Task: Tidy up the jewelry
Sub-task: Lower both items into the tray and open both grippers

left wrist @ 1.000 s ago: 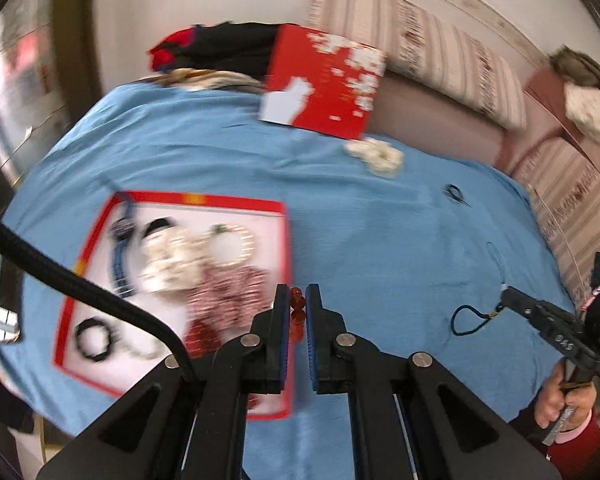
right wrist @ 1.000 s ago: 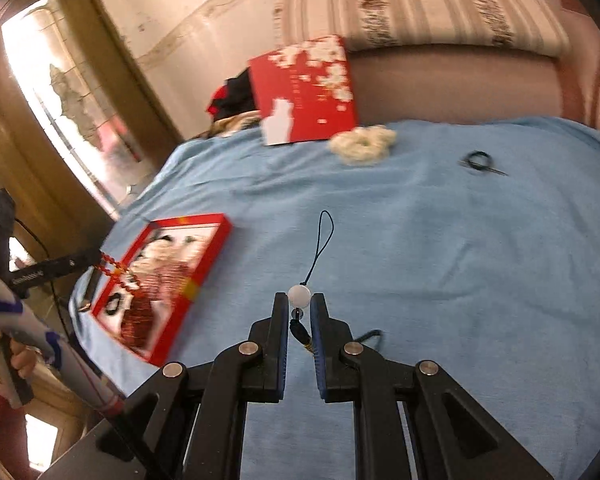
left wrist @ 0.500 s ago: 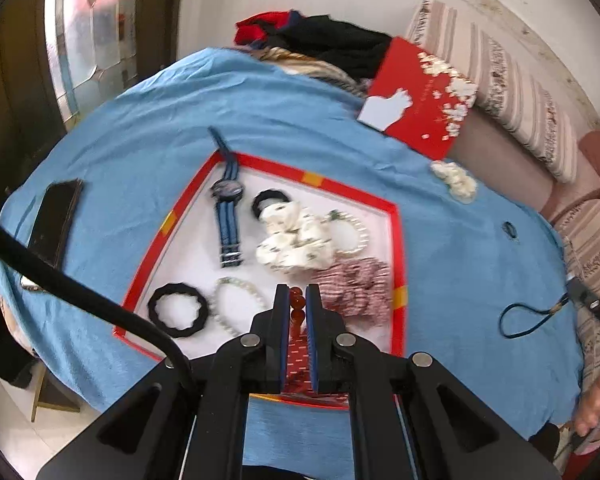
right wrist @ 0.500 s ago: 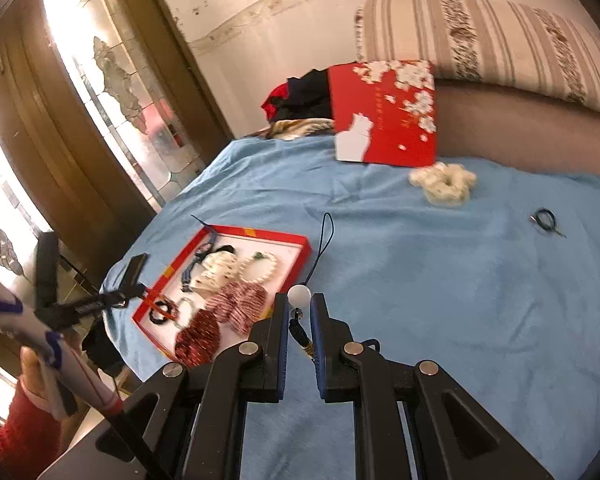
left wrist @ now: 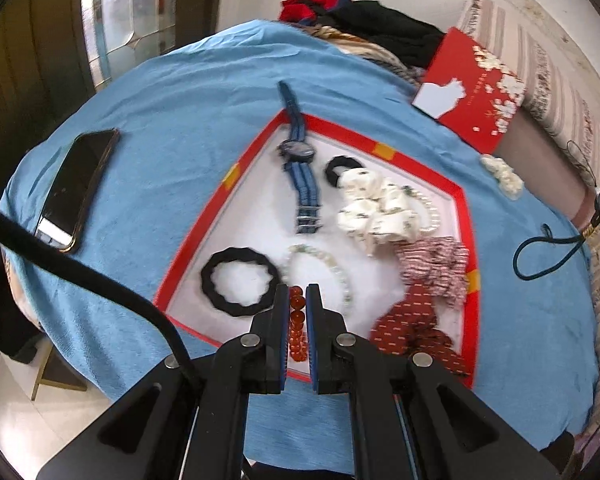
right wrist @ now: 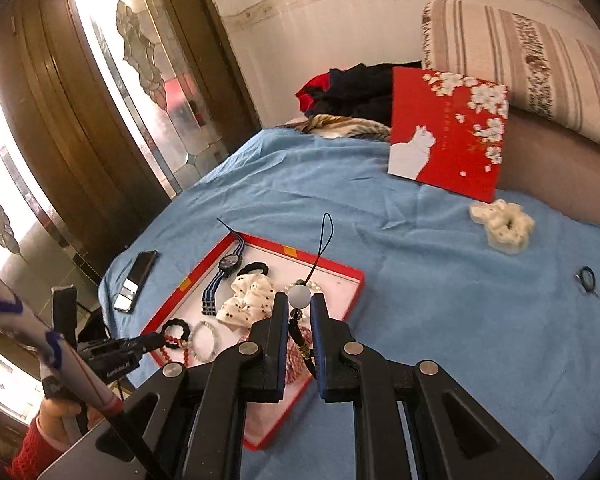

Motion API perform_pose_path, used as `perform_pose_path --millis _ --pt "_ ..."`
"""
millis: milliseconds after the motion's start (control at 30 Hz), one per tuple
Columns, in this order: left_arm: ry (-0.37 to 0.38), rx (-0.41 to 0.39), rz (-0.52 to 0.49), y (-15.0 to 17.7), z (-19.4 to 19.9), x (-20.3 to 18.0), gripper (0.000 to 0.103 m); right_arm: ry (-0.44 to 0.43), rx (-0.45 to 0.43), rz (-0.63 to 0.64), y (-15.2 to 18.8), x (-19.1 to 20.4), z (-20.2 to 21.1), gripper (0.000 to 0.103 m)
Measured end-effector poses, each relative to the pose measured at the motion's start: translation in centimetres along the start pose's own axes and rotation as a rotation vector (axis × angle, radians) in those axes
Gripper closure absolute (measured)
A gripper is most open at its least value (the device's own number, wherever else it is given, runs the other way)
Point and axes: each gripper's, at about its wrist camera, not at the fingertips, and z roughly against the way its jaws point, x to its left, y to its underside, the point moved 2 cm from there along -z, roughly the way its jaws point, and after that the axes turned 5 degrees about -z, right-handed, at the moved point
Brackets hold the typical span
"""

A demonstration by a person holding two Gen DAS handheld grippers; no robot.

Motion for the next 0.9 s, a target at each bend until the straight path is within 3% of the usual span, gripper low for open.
perform_pose_path --millis 233,433,500,567,667,767,900 --pt "-0.061 0.006 0.014 0.3 -1.6 1.4 0.096 0.030 0.056 0.026 -0.8 1.2 -4.7 0.091" --pt "-0.091 -0.039 -0.012 0.3 -0.8 1.1 0.095 0.085 0.097 0.041 -0.9 1.1 -8.4 0.091" --pt "-0.102 -0.058 -0.024 0.2 -0.1 0.7 0.088 0.123 0.110 0.055 -1.0 1.0 -9.8 0.091" --pt "-0.120 -0.088 -0.039 0.2 1.0 0.4 0.073 0.163 0.121 0.071 -1.2 0.8 -11.2 0.091" --pt "-0.123 -0.142 -0.050 0.4 3.0 -0.2 0.063 0.220 0.137 0.095 -1.8 0.5 -13.3 0.091" --pt "-0.107 -0.175 -0.038 0.8 4.5 -0.5 0.055 0.253 0.160 0.099 -2.3 0.1 -15.4 0.091" --pt "-0.087 -0.200 -0.018 1.3 5.8 -0.8 0.053 0.258 0.192 0.088 -2.7 -0.1 -17.3 0.091"
